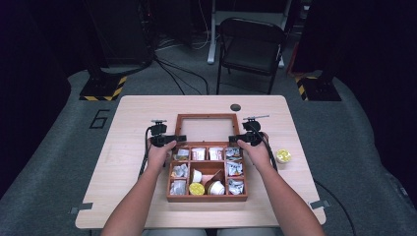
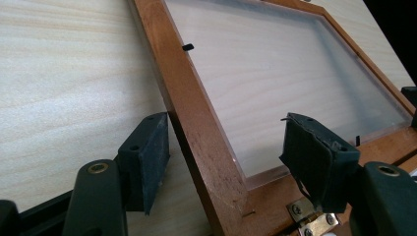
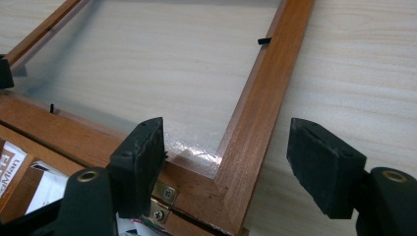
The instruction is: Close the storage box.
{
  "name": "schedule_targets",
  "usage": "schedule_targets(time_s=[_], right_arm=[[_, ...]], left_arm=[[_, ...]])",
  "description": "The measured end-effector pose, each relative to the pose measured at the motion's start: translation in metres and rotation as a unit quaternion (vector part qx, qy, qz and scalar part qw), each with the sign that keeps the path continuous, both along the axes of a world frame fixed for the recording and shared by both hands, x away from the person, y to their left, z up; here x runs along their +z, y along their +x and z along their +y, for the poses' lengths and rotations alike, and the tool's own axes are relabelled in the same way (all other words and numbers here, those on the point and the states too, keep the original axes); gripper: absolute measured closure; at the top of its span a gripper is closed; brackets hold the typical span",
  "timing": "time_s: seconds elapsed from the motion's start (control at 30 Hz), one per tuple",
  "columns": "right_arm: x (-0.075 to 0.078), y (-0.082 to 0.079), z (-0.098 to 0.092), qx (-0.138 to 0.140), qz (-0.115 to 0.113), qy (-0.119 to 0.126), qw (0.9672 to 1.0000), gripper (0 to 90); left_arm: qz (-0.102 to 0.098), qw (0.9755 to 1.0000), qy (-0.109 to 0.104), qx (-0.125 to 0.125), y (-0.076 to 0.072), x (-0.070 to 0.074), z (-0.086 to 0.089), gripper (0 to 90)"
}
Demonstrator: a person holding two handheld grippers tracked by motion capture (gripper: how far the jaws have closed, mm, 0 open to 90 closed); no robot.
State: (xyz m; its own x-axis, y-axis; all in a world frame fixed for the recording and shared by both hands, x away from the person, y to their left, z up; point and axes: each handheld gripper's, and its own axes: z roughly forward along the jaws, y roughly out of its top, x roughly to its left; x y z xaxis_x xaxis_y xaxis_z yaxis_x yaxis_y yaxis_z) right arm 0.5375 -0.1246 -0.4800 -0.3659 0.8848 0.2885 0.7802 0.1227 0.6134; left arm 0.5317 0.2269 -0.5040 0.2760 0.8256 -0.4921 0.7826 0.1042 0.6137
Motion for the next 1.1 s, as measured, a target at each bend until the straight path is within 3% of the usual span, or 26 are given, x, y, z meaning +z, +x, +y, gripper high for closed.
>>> schedule_targets(time_s=[0.2, 0.33, 0.53, 0.87, 1.1], right_arm=[[-0.002, 0.002, -0.001, 0.001, 0.006, 0.011, 0.9999, 30.1], [-0.003, 0.003, 0.001, 0.007, 0.009, 0.02, 0.9997, 29.6], [-0.004, 0.004, 0.003, -0.003, 0.018, 0.026, 0.9995, 29.2], [-0.01, 0.01, 0.001, 0.004, 0.022, 0.037, 0.9991, 26.2], [-0.012, 0.012, 0.002, -0.002, 0.036, 0.056, 0.9978, 25.3]], left_arm=[[0.006, 1.0, -0.005, -0.005, 0.001, 0.0, 0.001, 35.0], [0.012, 0.9997, 0.016, -0.013, 0.004, 0.004, -0.002, 33.5], [0.014, 0.9998, 0.009, -0.01, 0.006, 0.002, -0.003, 32.0], [0.013, 0.9999, -0.003, -0.011, 0.008, -0.002, -0.005, 29.2], [0.014, 0.9997, -0.005, -0.019, 0.01, -0.003, -0.004, 28.5]])
